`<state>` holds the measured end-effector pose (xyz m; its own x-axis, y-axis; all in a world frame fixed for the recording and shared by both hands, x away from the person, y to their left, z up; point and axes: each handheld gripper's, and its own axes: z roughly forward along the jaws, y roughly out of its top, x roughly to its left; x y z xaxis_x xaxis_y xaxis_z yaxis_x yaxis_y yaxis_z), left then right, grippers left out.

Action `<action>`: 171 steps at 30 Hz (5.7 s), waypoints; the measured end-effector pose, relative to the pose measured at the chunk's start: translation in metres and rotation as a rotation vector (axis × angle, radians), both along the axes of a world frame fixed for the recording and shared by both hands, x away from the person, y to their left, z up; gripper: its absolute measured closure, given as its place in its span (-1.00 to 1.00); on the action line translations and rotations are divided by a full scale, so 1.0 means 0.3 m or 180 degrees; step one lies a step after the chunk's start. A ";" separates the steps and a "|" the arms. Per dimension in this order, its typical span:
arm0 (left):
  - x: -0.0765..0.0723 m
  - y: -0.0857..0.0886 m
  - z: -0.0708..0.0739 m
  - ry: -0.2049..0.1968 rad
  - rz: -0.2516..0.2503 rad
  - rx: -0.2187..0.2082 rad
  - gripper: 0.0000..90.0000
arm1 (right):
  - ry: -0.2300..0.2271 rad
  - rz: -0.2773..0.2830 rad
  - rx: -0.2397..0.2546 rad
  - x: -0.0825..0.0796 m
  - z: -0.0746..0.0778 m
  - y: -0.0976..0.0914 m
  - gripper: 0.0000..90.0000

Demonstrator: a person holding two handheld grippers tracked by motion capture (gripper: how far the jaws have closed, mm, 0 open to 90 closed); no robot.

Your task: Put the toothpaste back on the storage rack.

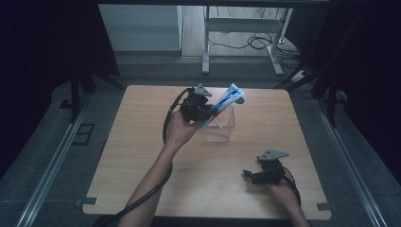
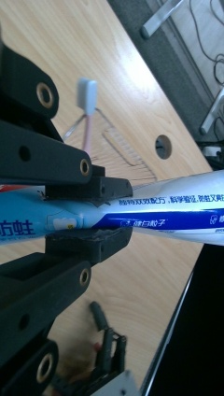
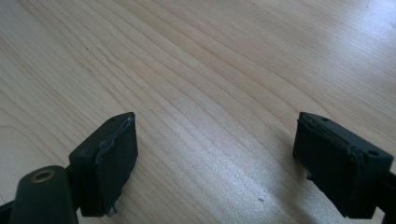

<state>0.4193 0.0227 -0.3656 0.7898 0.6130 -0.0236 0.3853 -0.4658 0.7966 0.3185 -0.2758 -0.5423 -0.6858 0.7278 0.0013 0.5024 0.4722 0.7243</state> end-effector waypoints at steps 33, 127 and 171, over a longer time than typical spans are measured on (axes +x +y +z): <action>0.184 -0.094 -0.156 -0.0196 0.0214 -0.0485 0.73 | -0.0001 0.0011 0.0004 0.000 0.000 -0.002 -0.69; 0.167 -0.086 -0.309 0.0205 0.0220 0.0172 0.67 | -0.0006 0.0023 0.0004 0.000 0.000 -0.005 -0.67; 0.143 -0.070 -0.256 0.0237 0.0239 0.0009 0.07 | -0.0001 0.0021 0.0006 -0.001 0.000 -0.004 -0.67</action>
<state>0.4623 0.0018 -0.4423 0.7377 0.6706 -0.0786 0.4773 -0.4356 0.7632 0.3182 -0.2771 -0.5422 -0.6906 0.7233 0.0024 0.4991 0.4741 0.7254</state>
